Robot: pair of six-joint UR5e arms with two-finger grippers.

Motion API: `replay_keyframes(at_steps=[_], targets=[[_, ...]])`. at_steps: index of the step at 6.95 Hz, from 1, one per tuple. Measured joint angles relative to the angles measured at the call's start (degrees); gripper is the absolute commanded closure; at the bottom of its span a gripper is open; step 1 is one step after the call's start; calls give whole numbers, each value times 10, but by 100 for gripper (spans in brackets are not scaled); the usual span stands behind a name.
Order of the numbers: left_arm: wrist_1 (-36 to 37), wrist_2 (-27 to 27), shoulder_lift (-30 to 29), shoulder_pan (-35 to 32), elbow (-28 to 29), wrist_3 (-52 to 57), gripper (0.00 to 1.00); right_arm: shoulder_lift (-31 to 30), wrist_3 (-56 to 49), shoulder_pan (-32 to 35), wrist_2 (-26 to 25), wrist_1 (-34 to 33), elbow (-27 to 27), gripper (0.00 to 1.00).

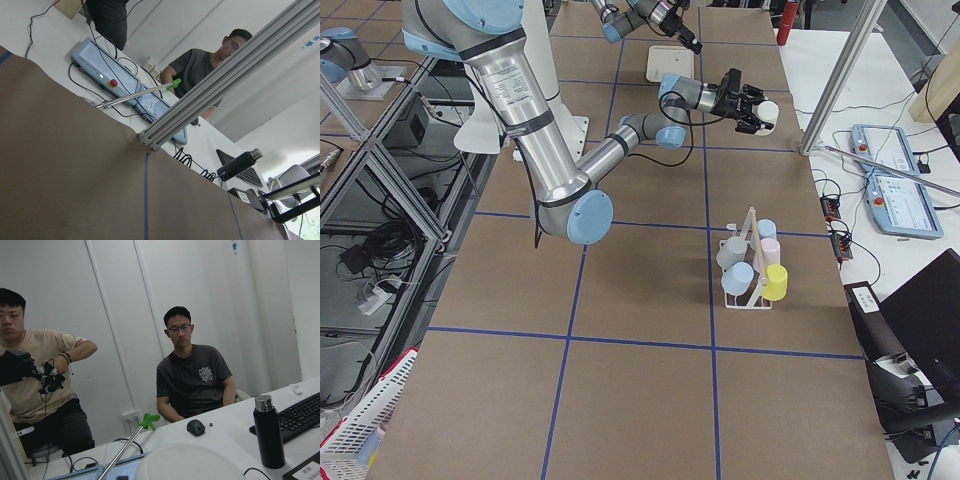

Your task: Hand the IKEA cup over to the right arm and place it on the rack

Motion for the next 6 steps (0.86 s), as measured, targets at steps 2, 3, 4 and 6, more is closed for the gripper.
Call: replay_keyframes(at_steps=[2,3,4,6], targets=[[52,-71,45,-53,-20,58,0,-55,-56,2,-10,-7,22,100],[73,-117,72,-79,-25,93,0,-76,-69,2,-10,-7,30,100],[100,-170,96,-107,-27,139,0,-97,-75,2,-11,-8,39,100],[153,-285,117,-170,-24,224,0,-135,-87,3,-11,-6,65,100]])
